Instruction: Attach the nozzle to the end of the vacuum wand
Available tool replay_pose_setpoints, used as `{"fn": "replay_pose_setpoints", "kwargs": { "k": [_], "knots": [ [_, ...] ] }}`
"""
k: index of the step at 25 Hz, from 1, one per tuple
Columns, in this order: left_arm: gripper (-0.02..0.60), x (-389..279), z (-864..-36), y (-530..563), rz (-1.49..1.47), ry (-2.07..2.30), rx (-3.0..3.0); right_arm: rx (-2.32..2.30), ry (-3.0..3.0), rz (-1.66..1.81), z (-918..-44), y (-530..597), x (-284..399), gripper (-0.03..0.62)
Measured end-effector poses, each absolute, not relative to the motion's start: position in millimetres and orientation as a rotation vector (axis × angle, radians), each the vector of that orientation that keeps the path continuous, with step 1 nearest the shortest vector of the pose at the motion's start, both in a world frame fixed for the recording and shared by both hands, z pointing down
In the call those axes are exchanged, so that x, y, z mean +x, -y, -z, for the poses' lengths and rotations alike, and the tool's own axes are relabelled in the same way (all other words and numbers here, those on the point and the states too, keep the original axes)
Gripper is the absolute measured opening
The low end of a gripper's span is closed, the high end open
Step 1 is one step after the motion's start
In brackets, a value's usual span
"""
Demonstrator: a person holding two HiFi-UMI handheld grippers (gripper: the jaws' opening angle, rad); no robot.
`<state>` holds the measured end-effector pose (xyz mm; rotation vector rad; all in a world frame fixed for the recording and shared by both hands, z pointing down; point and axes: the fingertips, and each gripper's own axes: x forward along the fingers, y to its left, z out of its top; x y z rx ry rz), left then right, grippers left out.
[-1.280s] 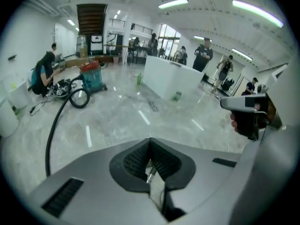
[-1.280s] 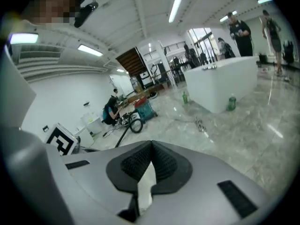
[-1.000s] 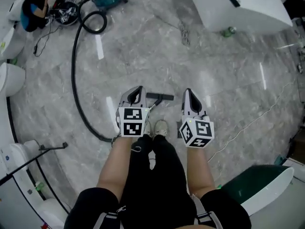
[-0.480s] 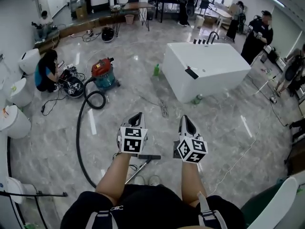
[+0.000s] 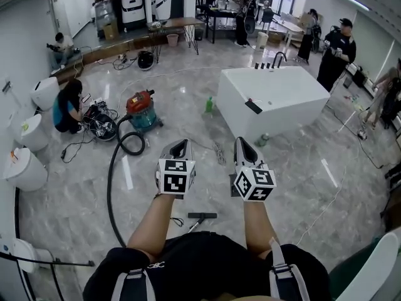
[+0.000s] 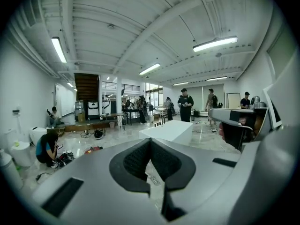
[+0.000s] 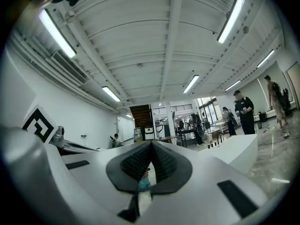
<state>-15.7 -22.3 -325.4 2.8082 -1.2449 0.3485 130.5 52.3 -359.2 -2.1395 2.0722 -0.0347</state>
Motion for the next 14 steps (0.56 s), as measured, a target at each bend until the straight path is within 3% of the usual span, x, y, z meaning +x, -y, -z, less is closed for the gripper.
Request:
{"fn": "replay_pose_setpoints", "kwargs": {
  "k": [14],
  "knots": [
    [0.009, -8.7, 334.7, 60.2, -0.328, 1.295, 2.837, -2.126, -2.100, 0.009, 360.5, -14.0, 136.2, 0.014]
  ]
}}
